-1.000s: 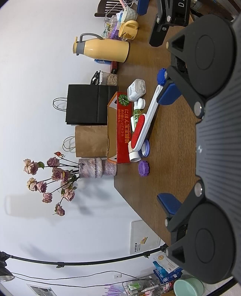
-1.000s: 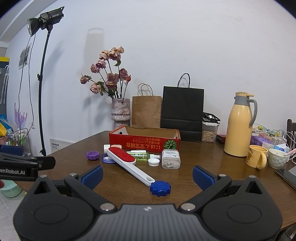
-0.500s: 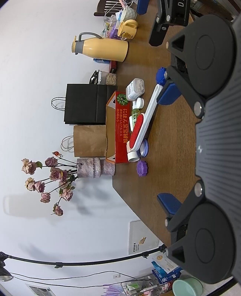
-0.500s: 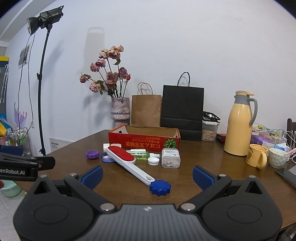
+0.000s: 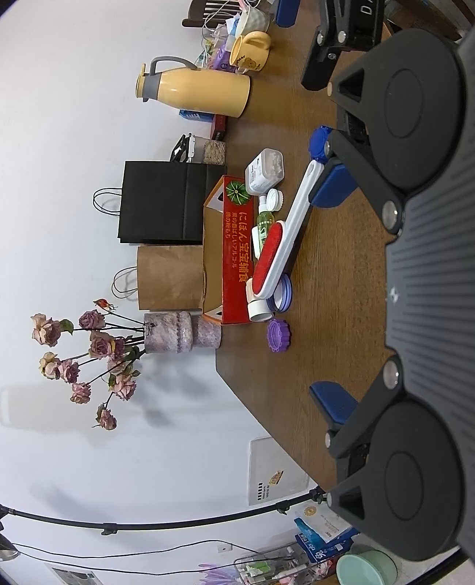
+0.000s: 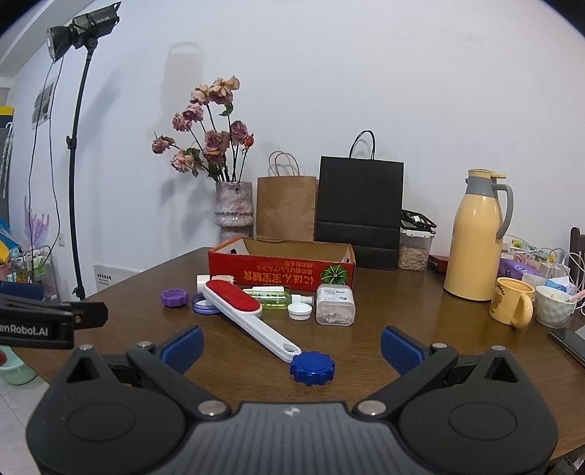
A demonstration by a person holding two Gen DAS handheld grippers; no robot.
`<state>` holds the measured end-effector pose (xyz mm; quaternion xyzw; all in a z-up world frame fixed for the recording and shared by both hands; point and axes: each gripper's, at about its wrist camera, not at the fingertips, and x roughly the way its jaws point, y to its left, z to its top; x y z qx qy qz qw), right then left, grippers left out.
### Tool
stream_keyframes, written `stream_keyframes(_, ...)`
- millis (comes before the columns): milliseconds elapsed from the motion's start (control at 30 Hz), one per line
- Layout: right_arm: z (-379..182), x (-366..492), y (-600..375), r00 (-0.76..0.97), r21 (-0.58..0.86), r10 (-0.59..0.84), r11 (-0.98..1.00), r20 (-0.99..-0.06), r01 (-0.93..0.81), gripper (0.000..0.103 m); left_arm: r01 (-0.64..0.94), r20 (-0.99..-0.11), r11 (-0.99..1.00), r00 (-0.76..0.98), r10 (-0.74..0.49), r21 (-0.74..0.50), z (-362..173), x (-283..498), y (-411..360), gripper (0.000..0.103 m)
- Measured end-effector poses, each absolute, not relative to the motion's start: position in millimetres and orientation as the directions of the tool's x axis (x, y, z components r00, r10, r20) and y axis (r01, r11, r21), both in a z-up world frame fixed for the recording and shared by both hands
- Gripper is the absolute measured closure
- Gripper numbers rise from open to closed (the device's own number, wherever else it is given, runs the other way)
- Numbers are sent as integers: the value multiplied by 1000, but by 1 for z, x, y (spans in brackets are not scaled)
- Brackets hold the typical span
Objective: Organize rigid objects
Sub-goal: 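Move the right tool to the blue knurled cap and close on it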
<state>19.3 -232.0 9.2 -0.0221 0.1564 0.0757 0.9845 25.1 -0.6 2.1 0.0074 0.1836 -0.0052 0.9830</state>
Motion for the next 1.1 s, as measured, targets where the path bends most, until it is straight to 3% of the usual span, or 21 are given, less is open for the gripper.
stream_keyframes(1100,-32,116,-234,879,-18,135,987,-457,-161,2,10,-491,1000,871,-6,6,-29,120,-5,0)
